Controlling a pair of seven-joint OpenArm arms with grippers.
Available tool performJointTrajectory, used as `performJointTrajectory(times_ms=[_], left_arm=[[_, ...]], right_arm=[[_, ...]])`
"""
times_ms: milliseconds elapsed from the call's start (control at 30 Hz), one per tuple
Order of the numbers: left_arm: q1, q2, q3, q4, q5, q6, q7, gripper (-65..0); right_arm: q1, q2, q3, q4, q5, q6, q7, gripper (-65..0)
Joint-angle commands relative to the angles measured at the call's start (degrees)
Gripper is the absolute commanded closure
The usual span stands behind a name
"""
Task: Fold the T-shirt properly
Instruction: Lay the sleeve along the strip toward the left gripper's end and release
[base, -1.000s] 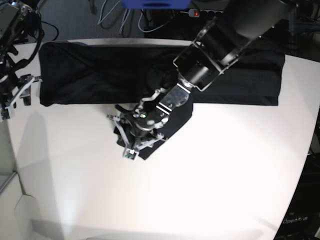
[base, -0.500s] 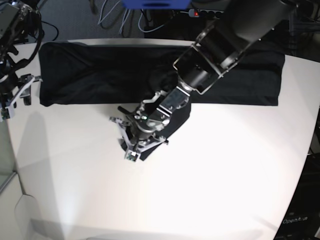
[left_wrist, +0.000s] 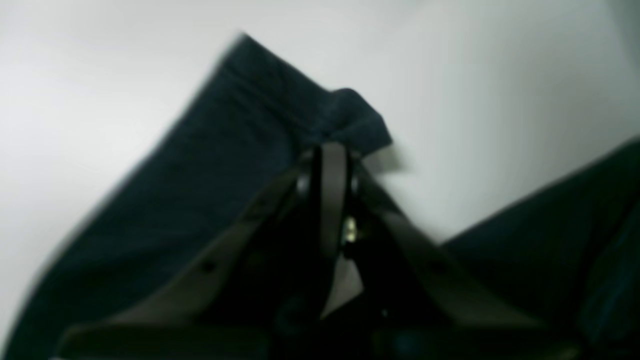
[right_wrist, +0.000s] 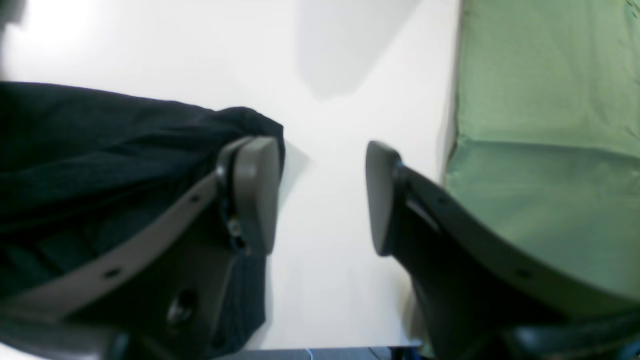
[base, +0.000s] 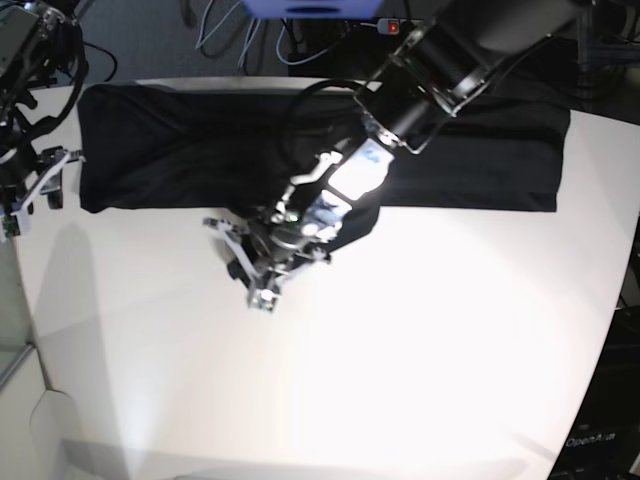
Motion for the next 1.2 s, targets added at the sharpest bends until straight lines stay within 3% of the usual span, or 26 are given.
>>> performJointTrajectory(times_ms=[0,233,533,767,1167], left_arm=[[-0.81,-1.44,-1.54,4.52,0.74,0.49,-0.76,0.0],[9.39,-9.88,-11.56,24.47,0.74,0.40,5.74,0.0],[23.02,-17.00,-22.46,39.59,0.74,0.23,6.53,0.0],[31.46,-19.99,-30.11,45.57,0.65,0.14,6.62,0.0],[39.46,-22.89,-37.50,46.89,0.65,-0.03,6.53,0.0]], right_arm=[[0.68,0.85,0.30,1.10,0.26,0.17,1.09,-29.7],[0.85,0.76,-0.22,1.01,0.44,0.17,1.26,-29.7],[0.94,0.76,-3.30,1.01,0.35,0.17,1.53,-29.6],[1.47,0.76,-3.74,1.01,0.44,0.17,1.61,-29.6],[1.82,0.68,-4.09,1.01,0.44,0.17,1.70,-29.6]])
